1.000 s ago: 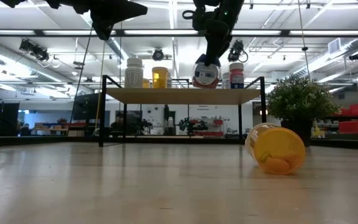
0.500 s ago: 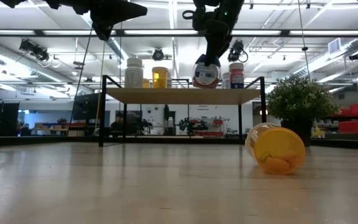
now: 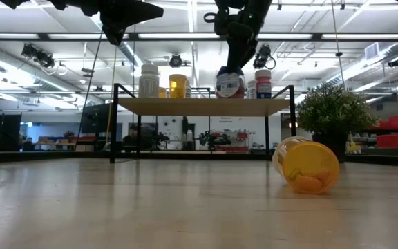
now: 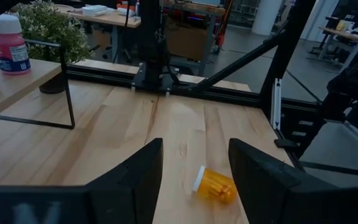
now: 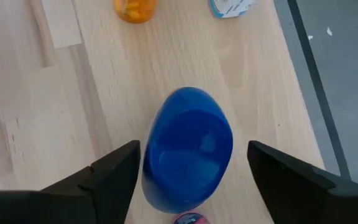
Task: Pick and place medicine bottles onto shelf by color
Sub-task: Put the blue pill bottle on the shelf
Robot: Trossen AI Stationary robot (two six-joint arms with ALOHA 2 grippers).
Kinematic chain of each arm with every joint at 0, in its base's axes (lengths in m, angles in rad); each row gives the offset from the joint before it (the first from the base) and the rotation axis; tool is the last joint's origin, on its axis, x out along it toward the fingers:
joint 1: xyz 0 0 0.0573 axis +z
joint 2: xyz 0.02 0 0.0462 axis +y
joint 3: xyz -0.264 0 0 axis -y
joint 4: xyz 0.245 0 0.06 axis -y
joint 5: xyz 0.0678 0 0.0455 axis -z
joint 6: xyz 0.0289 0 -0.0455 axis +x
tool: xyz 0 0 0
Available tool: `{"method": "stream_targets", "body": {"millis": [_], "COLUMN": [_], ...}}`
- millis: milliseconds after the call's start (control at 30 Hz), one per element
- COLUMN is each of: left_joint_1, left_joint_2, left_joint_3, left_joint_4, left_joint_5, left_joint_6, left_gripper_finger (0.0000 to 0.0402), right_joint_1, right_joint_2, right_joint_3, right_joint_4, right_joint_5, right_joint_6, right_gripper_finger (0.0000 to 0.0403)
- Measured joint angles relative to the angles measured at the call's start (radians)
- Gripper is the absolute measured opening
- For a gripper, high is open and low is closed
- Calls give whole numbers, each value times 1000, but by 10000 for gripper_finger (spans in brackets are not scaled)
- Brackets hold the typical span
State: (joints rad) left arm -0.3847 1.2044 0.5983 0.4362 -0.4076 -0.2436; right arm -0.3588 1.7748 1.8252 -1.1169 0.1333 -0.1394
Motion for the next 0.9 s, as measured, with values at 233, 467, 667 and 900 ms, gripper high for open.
{"method": "stream_targets", "body": {"millis": [233,467,667,900], "left_joint_1": [0,0,0,-1], "left_joint_2": [0,0,0,0], "left_joint_3": [0,0,0,0], "left_joint_4": [0,0,-1,-1], "left_joint_5": [0,0,0,0], "left_joint_6": [1,4,15,25], "left_gripper_finger": [190,190,190,190], "right_joint_1": [11,57,123,203], "right_joint_2": [1,-2,0,1], "right_joint_3": [29,191,209,142], "right_joint_4": [45,18,-66,-120], "right_joint_5": [37,118,83,83], "right_joint_6": [-32,15,146,256], "right_gripper_finger": [314,315,287,219]}}
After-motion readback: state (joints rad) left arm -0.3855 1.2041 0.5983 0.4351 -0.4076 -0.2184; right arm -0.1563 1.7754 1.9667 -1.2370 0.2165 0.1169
